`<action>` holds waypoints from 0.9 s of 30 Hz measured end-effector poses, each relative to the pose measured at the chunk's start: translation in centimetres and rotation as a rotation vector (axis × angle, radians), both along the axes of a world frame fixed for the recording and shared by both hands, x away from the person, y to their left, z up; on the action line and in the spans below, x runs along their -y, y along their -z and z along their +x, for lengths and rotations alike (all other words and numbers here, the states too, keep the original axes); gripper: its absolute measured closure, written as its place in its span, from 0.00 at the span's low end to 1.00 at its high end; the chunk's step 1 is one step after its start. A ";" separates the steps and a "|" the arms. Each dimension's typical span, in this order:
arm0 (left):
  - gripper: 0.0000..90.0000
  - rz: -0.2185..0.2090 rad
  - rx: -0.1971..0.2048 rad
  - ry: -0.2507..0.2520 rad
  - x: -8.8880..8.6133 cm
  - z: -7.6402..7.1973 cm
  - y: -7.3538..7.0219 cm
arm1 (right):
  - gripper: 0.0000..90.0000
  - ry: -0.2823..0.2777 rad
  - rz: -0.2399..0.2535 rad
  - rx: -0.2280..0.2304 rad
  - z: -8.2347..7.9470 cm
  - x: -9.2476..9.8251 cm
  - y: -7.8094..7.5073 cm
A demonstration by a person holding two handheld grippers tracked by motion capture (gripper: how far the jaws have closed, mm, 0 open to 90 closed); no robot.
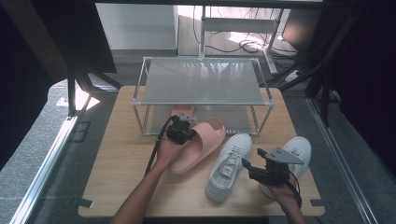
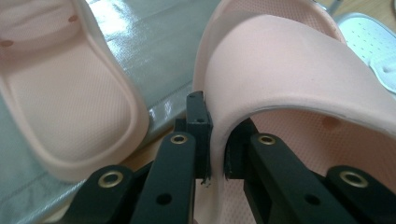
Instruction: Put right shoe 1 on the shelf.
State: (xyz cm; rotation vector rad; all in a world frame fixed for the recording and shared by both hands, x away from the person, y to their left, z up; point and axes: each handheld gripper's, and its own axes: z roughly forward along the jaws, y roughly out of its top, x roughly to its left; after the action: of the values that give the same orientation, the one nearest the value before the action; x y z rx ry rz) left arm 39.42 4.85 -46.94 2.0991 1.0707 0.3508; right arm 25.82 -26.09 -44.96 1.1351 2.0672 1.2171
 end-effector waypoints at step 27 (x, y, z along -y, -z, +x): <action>0.93 0.024 0.013 -0.067 3.1 3.9 2.2 | 0.32 0.004 0.006 -0.002 0.1 0.2 0.0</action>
State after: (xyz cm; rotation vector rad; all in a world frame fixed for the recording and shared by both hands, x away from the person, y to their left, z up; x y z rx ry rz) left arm 43.36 1.75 -49.09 2.0829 1.1371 0.4111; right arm 25.87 -26.29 -45.00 1.1437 2.0631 1.2219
